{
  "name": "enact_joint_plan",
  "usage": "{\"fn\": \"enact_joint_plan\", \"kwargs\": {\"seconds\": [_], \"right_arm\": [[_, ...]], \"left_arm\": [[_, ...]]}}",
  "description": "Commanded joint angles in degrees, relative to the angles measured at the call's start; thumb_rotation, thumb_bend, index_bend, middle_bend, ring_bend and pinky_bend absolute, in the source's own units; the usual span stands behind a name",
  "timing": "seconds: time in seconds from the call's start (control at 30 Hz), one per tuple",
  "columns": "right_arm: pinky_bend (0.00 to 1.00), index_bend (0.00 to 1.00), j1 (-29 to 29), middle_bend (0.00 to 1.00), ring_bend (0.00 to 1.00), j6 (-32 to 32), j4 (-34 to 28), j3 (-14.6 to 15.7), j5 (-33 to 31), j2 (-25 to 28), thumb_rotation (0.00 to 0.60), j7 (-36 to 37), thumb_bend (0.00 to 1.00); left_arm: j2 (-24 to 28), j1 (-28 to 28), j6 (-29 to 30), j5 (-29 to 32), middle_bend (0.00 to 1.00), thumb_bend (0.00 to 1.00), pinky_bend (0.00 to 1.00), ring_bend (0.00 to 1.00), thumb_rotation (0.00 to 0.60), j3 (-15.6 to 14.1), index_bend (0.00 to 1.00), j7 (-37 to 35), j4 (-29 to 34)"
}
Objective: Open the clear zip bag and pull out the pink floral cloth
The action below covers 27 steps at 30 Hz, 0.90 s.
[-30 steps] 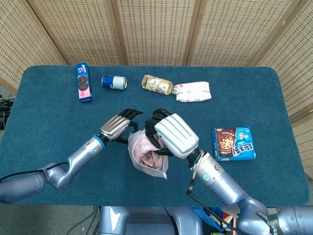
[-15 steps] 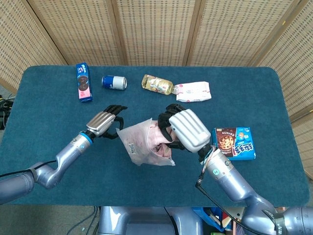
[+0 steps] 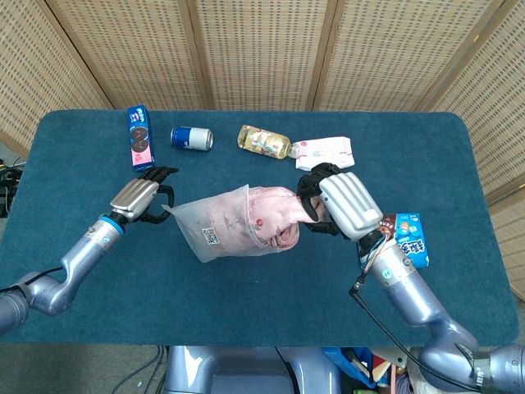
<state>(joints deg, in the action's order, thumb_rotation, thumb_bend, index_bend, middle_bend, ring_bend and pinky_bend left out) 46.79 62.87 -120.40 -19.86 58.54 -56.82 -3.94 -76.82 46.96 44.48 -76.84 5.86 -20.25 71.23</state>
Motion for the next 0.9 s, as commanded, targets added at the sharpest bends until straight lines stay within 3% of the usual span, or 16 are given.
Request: {"fn": "enact_joint_plan", "kwargs": {"seconds": [0.03,0.57,0.83,0.87,0.9], "right_arm": [[0.23,0.79,-0.9,0.52,0.42,-0.13,1.7,0.01,-0.37,0.07,0.6,1.22,0.82],[0.23,0.79,-3.27,0.51,0.42,-1.65,11.78,0.64,-5.0,-0.39,0.6,2.7,0.82],[0.23,0.79,-4.05,0.49,0.42,-1.93,14.08,1.19,-5.7,-1.77,0.6,2.24,0.82],[0.22,0.77,-4.16,0.46,0.42,-1.72,14.16,1.29,-5.5,-1.96,0.6,1.94,0.8],[0.19,0.67,-4.25,0.37,0.38,-1.54,14.19,1.36,-5.3,-2.08,0.6,1.74,0.66]], "left_arm": [[0.98,-0.95,0.08,-0.23,0.09,0.69,0.0,0.0,0.6,-0.6,0.77,-0.95,-0.93],[8.22,-6.91,2.76,-0.84,0.09,0.69,0.0,0.0,0.6,-2.17,0.77,-7.39,-7.75],[9.0,-8.48,3.36,-1.91,0.05,0.69,0.0,0.0,0.6,-2.54,0.77,-9.99,-9.59],[8.85,-8.58,3.59,-2.13,0.04,0.69,0.0,0.0,0.6,-2.54,0.75,-10.01,-9.69],[8.73,-8.65,3.81,-2.29,0.02,0.67,0.0,0.0,0.6,-2.53,0.64,-9.92,-9.76]]}}
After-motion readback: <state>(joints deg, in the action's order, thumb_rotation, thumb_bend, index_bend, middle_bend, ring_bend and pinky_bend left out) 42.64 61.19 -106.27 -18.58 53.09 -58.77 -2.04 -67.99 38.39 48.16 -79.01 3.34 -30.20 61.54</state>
